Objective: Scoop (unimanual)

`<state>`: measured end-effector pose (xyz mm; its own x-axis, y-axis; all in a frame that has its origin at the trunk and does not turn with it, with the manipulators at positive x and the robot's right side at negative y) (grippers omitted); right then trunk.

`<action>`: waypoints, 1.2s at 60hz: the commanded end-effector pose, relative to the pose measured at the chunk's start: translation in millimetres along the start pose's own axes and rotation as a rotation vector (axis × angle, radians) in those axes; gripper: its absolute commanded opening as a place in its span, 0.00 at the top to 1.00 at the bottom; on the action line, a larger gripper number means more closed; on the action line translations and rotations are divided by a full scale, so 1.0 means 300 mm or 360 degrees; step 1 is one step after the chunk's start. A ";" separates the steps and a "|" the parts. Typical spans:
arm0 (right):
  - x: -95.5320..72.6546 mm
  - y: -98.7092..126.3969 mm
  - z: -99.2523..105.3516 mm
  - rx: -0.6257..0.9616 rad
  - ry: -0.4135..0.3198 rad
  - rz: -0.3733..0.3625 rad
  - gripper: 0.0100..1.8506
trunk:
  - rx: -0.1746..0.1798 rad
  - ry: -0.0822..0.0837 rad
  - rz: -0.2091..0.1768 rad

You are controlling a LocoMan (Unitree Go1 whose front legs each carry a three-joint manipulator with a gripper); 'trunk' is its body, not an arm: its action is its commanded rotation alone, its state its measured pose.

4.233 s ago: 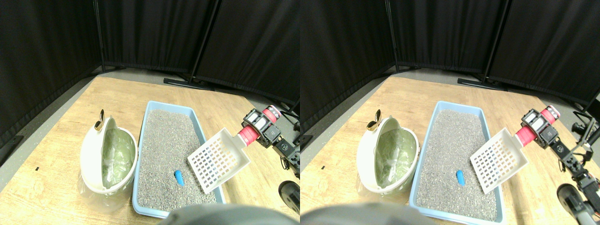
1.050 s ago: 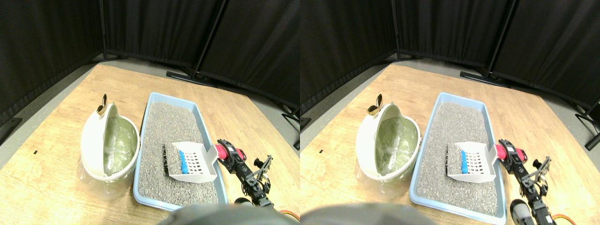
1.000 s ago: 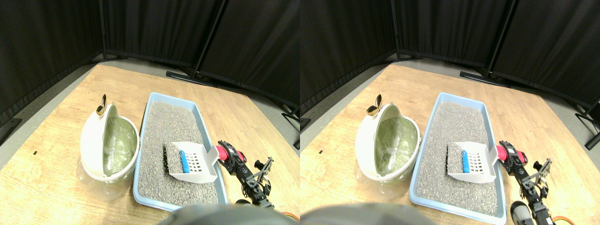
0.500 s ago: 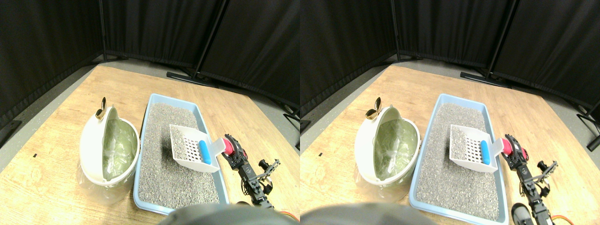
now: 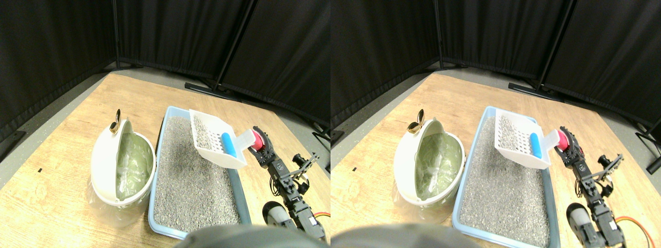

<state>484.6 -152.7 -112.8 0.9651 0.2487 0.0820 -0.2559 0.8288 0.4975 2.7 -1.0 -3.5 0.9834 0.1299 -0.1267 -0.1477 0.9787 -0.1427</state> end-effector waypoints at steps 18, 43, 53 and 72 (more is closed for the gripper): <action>0.023 0.036 -0.019 0.0335 -0.0081 0.0095 0.98 | -0.0030 -0.0026 0.0030; 0.025 0.034 -0.090 0.0654 -0.0062 0.0072 0.98 | -0.0037 -0.0030 0.0042; 0.025 0.035 -0.098 0.0734 -0.0054 0.0040 0.98 | -0.0034 -0.0024 0.0043; 0.027 0.033 -0.101 0.0732 -0.0029 0.0056 0.98 | -0.0033 -0.0024 0.0041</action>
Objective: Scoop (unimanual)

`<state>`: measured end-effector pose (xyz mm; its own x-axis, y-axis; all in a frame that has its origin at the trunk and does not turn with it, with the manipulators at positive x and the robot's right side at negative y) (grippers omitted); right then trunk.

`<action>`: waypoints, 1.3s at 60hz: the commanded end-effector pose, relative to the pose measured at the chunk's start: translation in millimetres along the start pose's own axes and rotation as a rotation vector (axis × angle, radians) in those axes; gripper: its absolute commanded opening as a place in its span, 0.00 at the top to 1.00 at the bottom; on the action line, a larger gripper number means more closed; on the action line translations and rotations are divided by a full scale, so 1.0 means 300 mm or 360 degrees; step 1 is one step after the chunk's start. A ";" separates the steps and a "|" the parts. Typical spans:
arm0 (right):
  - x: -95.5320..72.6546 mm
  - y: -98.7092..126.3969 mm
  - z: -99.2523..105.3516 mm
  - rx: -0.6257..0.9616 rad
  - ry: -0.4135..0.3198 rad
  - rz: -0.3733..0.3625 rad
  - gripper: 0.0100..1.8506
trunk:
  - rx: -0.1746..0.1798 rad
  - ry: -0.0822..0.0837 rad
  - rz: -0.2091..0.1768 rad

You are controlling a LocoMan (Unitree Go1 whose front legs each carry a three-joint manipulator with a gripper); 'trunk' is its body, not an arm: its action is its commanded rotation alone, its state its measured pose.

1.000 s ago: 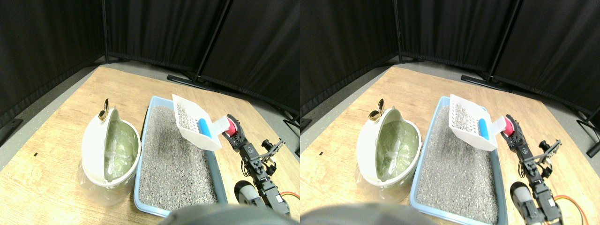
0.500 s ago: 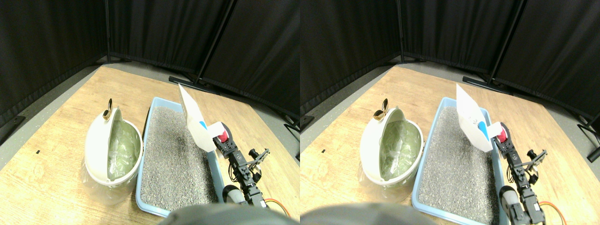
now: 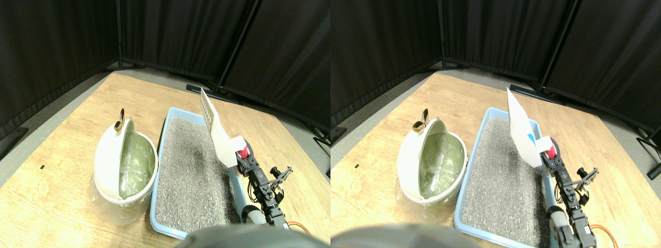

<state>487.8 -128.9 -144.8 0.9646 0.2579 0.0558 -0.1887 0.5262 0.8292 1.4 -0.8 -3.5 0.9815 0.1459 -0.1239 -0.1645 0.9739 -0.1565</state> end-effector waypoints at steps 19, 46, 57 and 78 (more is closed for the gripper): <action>0.008 0.062 0.052 -0.0310 -0.0084 0.0168 0.98 | -0.0008 -0.0012 0.0024; 0.019 0.092 0.122 -0.0924 -0.0018 0.0127 0.98 | -0.0033 -0.0018 0.0059; 0.027 0.108 0.134 -0.1128 0.0046 0.0131 0.98 | -0.0054 -0.0022 0.0092; 0.053 0.147 0.108 -0.1116 0.0147 0.0158 0.98 | -0.0090 -0.0025 0.0164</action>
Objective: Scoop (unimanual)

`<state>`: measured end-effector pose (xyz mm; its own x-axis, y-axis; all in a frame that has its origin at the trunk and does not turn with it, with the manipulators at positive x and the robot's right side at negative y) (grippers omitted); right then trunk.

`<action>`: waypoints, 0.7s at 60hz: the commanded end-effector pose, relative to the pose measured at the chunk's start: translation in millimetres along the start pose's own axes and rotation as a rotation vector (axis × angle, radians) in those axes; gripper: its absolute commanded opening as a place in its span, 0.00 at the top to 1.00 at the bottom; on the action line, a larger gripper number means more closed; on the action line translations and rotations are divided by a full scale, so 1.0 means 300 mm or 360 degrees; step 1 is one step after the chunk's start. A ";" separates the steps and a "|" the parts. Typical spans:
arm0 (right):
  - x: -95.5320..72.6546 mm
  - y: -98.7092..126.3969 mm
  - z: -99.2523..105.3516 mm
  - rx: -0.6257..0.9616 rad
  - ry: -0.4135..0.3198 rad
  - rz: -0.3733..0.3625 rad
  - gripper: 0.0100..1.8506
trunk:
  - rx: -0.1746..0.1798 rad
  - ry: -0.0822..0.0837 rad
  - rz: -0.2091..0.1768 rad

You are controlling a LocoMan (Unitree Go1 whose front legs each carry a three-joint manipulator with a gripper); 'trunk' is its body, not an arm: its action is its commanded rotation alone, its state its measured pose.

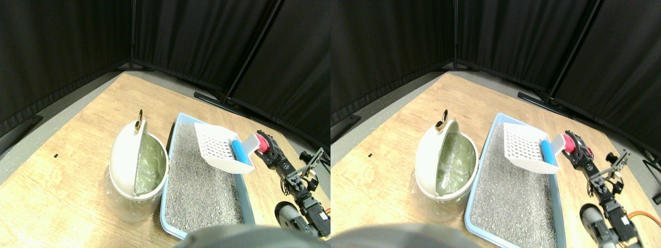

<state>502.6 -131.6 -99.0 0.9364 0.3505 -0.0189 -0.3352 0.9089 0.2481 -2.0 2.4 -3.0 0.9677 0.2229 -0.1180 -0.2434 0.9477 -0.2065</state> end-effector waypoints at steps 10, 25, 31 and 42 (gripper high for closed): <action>0.012 0.051 0.020 0.0002 -0.0041 0.0125 0.98 | -0.0015 0.0003 0.0081; 0.039 0.101 0.004 -0.0019 0.0018 0.0259 0.98 | -0.0046 0.0008 0.0142; 0.043 0.111 0.000 -0.0040 0.0028 0.0278 0.98 | -0.0053 0.0007 0.0153; 0.066 0.142 -0.008 -0.0077 0.0070 0.0367 0.98 | -0.0074 0.0006 0.0186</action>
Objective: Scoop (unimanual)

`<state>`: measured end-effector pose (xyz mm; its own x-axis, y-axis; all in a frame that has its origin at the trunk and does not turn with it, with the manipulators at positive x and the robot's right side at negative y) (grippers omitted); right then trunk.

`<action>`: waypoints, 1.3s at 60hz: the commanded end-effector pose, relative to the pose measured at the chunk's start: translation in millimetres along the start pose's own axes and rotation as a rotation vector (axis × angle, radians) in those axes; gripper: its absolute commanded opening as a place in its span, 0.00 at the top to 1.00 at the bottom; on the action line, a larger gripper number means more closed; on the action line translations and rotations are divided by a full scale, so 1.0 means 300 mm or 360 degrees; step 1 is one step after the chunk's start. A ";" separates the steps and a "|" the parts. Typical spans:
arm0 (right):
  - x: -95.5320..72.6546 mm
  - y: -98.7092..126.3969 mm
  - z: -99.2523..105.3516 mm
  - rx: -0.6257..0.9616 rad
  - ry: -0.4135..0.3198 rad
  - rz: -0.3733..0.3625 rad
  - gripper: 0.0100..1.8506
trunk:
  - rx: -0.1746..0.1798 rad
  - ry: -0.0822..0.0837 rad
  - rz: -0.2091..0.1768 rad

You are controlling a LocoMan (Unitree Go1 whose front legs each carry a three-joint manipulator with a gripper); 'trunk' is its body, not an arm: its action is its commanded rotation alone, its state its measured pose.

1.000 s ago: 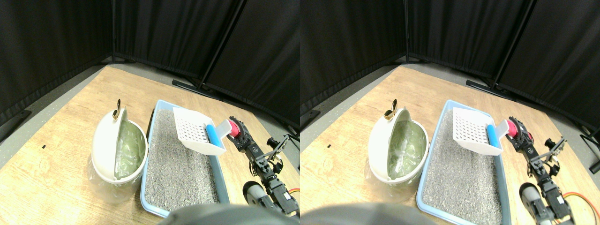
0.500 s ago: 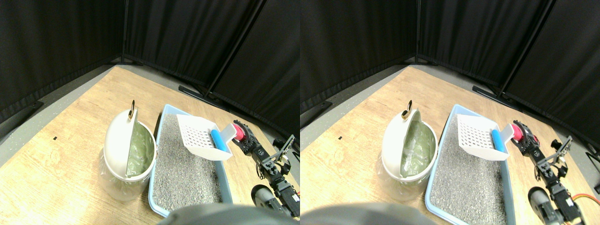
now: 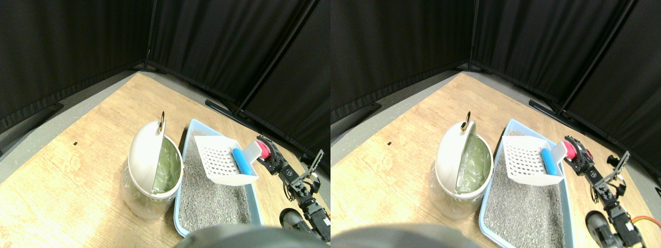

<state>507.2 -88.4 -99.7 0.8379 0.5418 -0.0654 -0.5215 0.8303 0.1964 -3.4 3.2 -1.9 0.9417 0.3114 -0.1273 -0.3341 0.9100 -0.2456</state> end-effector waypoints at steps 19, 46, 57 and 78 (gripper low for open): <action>0.041 0.051 0.026 -0.0105 -0.0003 0.0170 0.98 | -0.0028 0.0023 0.0090; 0.097 0.104 0.027 -0.0241 0.0116 0.0196 0.96 | -0.0060 0.0025 0.0125; 0.113 0.112 0.018 -0.0258 0.0182 0.0159 0.96 | -0.0072 0.0026 0.0139; 0.127 0.127 0.019 -0.0416 0.0287 0.0144 0.95 | -0.0078 0.0035 0.0145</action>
<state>521.5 -44.5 -99.1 0.7613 0.5863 -0.2768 -0.6178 0.7856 -0.0351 -6.0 -0.2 -3.6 0.9162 0.3722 -0.1484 -0.3999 0.8731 -0.2790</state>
